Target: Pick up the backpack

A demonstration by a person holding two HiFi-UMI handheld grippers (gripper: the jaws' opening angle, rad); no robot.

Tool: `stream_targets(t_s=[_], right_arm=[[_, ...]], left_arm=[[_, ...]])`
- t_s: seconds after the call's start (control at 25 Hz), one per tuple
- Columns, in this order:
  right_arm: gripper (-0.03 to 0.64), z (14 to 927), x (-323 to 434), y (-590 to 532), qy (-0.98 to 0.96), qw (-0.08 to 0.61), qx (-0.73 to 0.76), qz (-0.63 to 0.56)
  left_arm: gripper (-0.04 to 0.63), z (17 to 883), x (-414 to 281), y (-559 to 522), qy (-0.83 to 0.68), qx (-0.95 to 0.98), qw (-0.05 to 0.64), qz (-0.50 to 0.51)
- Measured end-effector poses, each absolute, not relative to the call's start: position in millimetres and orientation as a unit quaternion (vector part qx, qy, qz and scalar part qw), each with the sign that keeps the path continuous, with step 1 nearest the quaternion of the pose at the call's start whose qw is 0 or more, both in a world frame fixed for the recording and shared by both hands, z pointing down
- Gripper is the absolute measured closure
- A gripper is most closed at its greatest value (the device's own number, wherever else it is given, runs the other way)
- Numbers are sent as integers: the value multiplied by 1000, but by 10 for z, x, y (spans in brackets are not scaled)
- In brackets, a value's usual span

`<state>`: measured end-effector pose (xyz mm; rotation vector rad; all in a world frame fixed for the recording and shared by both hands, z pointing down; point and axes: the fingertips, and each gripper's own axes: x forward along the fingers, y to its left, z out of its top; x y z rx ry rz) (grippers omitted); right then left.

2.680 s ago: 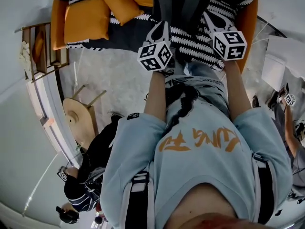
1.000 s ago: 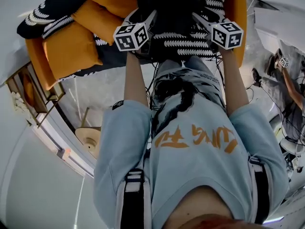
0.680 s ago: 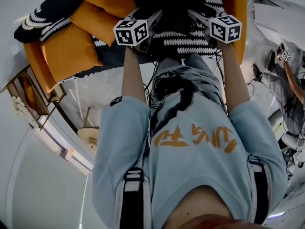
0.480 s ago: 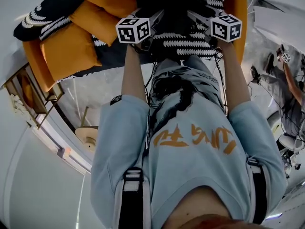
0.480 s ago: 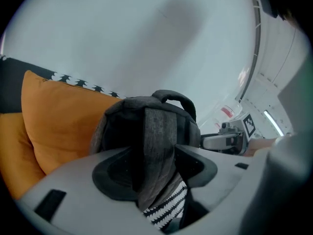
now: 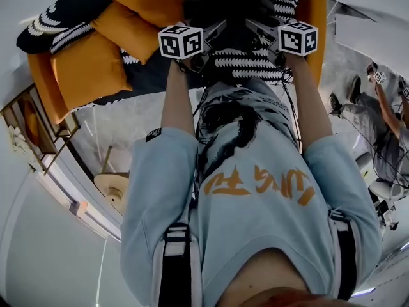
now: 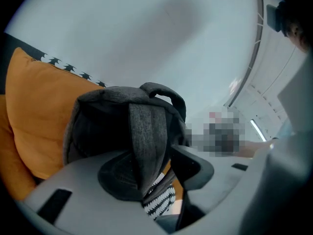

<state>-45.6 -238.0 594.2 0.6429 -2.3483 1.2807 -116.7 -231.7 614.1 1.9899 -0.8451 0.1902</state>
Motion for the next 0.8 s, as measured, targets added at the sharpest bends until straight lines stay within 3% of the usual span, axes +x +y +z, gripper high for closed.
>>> stream_targets(t_s=[0.04, 0.12, 0.24, 0.44, 0.6, 0.8], right_arm=[[494, 5932, -462, -2350, -834, 195, 229, 462], [503, 5915, -444, -2310, -830, 202, 228, 468], [528, 5854, -415, -2236, -834, 216, 221, 458], [537, 5690, -438, -2193, -833, 233, 224, 450], [540, 5610, -488, -2095, -843, 244, 202, 435], [540, 5421, -557, -2020, -851, 265, 171, 420]], left_arm=[[434, 6145, -1165, -2285, -341, 814, 463, 86], [491, 6103, -1124, -2217, -317, 829, 451, 94], [534, 5976, -1083, -2121, -284, 849, 438, 86], [548, 5698, -1092, -2086, -317, 862, 391, 64], [549, 5273, -1263, -2155, -357, 846, 393, -39], [549, 5105, -1400, -2116, -387, 835, 388, -50]])
